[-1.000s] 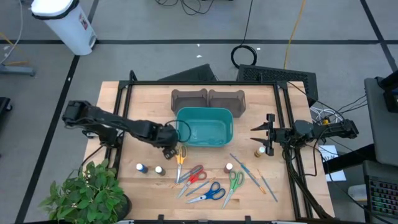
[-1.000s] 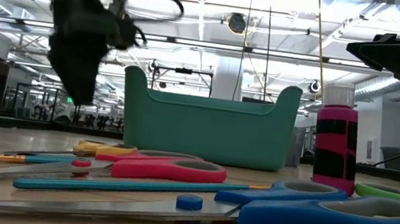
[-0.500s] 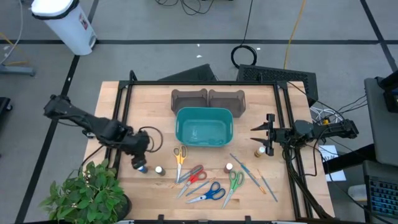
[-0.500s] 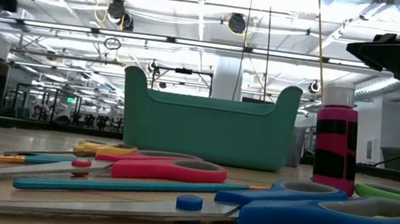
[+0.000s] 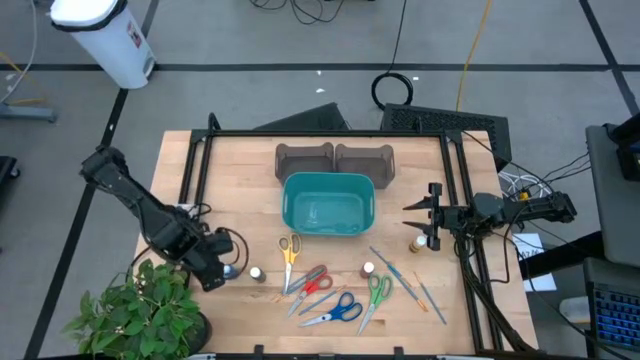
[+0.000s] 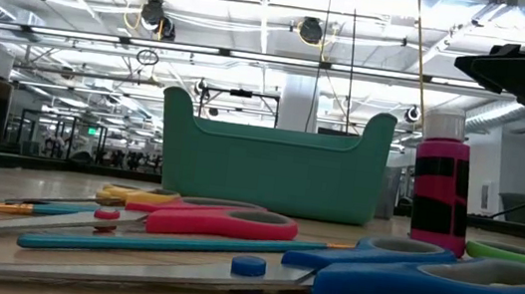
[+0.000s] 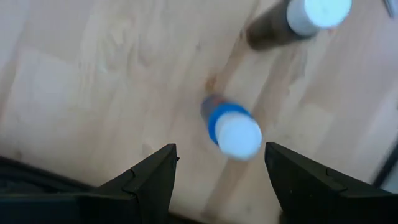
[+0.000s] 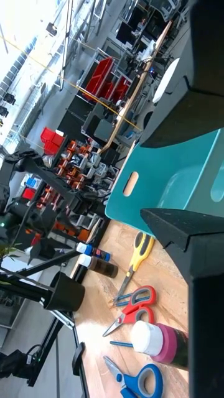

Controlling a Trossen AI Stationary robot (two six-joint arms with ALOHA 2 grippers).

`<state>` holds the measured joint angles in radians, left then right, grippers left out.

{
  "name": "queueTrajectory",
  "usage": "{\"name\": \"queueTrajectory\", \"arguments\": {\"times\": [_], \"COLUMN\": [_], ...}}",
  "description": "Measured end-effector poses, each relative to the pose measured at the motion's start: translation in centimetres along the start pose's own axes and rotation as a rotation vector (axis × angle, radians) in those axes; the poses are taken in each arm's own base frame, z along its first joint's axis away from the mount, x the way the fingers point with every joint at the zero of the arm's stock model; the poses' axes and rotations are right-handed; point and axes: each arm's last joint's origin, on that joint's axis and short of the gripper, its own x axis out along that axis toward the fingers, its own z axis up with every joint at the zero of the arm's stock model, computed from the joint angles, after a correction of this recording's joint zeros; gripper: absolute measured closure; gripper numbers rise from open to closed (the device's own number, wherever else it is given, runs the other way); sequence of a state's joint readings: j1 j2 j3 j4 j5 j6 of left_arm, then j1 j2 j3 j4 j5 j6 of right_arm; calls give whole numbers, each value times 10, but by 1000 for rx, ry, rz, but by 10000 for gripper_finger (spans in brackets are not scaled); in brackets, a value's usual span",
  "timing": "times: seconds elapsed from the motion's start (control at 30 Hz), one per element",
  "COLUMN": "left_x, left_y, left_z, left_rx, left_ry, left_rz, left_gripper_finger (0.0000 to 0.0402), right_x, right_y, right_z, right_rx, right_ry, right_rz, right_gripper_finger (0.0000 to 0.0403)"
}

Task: Pick & Place Paint Supplies
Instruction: Put the blue paint bottle into the left black bin

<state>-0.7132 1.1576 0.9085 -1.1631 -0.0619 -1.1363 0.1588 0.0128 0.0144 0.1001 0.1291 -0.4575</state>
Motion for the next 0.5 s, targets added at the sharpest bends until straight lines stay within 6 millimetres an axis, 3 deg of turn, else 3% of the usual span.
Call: {"name": "queueTrajectory", "arguments": {"times": [0.5], "left_x": [22], "left_y": [-18], "left_z": [-6], "left_rx": [105], "left_ry": [-3], "left_rz": [114], "left_gripper_finger": [151], "right_x": [0], "right_y": [0], "right_z": [0], "right_rx": [0], "right_ry": [0], "right_rz": [0], "right_gripper_finger": [243]}}
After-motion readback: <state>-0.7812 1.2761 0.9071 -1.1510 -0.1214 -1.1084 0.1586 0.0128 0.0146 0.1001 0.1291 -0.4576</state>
